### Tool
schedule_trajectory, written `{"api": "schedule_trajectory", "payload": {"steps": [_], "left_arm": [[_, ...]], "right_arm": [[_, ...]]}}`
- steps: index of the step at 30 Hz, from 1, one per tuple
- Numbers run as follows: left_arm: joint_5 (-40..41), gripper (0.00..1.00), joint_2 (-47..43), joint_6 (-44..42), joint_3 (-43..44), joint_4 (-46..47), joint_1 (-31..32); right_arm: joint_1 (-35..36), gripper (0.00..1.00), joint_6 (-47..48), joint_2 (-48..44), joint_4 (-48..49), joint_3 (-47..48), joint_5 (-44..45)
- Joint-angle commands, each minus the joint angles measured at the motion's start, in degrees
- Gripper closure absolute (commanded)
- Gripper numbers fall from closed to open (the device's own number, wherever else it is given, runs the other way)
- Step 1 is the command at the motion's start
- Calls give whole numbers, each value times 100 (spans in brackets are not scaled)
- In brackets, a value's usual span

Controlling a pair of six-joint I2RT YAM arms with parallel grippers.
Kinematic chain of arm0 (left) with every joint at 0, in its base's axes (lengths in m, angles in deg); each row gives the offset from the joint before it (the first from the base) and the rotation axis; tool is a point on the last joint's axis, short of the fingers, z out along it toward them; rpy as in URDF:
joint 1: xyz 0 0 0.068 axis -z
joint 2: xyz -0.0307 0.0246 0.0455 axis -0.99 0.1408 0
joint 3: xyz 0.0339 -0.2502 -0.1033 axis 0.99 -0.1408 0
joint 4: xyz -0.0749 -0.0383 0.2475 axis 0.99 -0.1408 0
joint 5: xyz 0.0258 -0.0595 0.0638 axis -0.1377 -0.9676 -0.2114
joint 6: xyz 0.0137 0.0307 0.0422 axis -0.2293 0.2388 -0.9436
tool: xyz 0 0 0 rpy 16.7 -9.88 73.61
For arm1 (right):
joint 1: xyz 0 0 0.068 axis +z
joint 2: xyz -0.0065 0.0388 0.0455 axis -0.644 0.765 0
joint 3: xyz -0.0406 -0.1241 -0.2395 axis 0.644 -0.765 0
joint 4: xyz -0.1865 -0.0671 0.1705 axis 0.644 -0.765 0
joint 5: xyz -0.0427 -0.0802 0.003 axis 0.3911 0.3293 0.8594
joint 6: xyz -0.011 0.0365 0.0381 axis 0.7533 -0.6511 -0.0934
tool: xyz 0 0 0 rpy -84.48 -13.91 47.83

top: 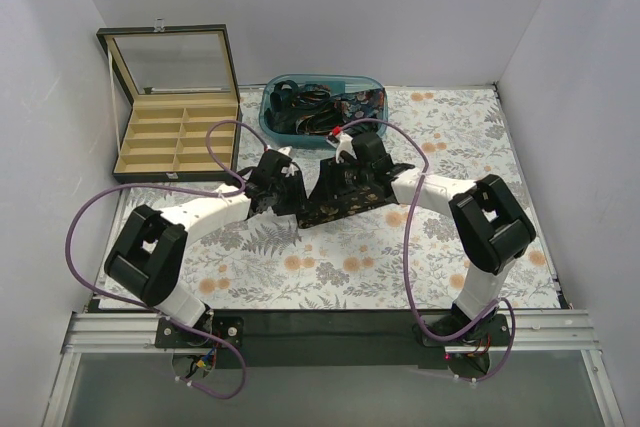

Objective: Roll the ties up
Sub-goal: Roll the tie

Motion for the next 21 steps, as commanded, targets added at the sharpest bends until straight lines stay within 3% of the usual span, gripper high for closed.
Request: {"api": "schedule_trajectory", "payload": {"steps": [1, 9, 16, 21], "left_arm": [[244, 66, 99, 139, 154, 19, 85], [367, 67, 134, 192, 242, 11, 120], [367, 66, 143, 332, 277, -25, 120], [499, 59, -138, 560, 154, -42, 129]], "right_arm": [[3, 50, -305, 164, 381, -133, -117], [-15, 53, -253, 340, 381, -318, -64], [-129, 64, -95, 446, 451, -493, -117], [-147, 65, -33, 341, 906, -845, -81]]}}
